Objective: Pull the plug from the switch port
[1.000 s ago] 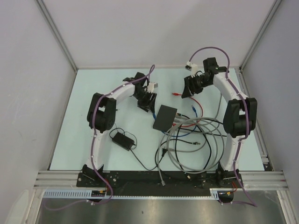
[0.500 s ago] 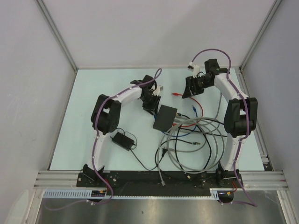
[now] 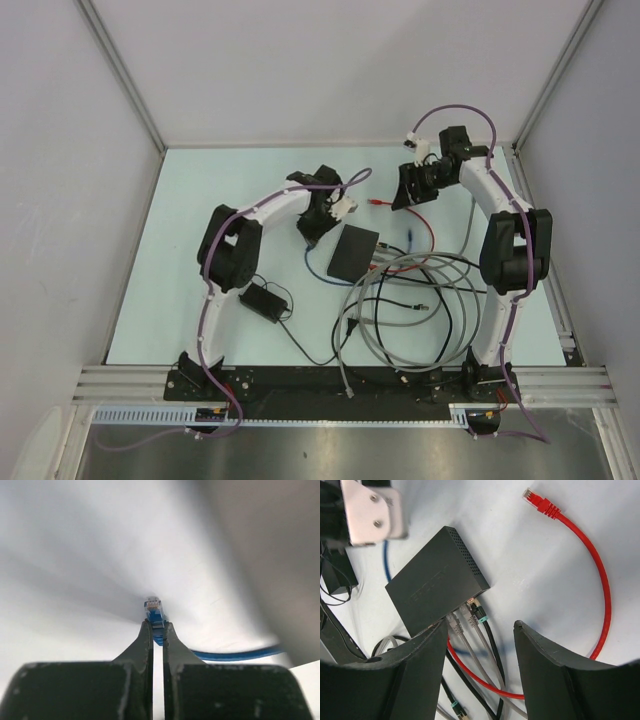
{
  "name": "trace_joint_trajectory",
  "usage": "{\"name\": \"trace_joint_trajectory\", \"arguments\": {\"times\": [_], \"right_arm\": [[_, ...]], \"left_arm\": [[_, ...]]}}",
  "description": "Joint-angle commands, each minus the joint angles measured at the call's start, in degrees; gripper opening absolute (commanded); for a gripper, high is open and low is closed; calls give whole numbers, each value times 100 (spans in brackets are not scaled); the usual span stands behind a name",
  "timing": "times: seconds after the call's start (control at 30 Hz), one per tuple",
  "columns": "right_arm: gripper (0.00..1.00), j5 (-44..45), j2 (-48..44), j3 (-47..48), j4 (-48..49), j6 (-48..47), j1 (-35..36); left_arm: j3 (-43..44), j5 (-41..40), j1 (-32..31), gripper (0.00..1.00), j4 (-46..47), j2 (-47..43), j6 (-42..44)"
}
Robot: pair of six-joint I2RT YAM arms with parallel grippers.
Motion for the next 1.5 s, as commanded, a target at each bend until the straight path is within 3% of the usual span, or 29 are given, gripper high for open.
{"name": "trace_joint_trajectory", "arguments": {"times": [0.0,0.17,0.27,0.3,0.37,0.4,0.47,0.5,0.53,0.6,0.67,0.8,1.23,1.47], "right_arm": [[60,4,-37,172,176,107,-62],[60,-39,33,190,237,203,-70],[60,-40,25,208,246,195,-70],[60,-48,25,216,238,177,-70],[60,-40,16,216,211,177,-114],[60,-48,16,216,202,195,-132],[60,-48,7,208,167,212,-185],[60,-48,-10,199,167,212,-202],[60,-48,-28,181,158,212,-228],[60,-40,-54,137,150,204,-237],[60,-40,-55,128,150,204,-255],[60,-75,7,172,185,282,-255],[60,-40,-19,93,141,309,-255],[60,75,-54,49,106,248,-220]], "left_arm": [[-366,-1445,487,0,-476,-776,2224],[-1060,-2649,487,0,601,-1119,4113],[-1237,-3230,504,3,1323,-1050,4625],[-1246,-3344,504,19,1535,-1014,4670],[-1124,-3521,531,66,1994,-927,4243],[-619,-3434,574,72,1820,-769,3892],[365,-2847,671,86,541,-444,2207],[1763,-2470,750,87,-74,45,1601],[2499,-1866,959,87,-1176,293,472],[3287,-1317,1154,89,-1758,541,-362],[1882,-1262,1137,88,-1268,-142,-444],[1189,-841,1164,82,-1574,-170,-699],[749,90,1208,72,-1750,216,-1200],[863,-23,1234,61,-1750,796,-1244]]}}
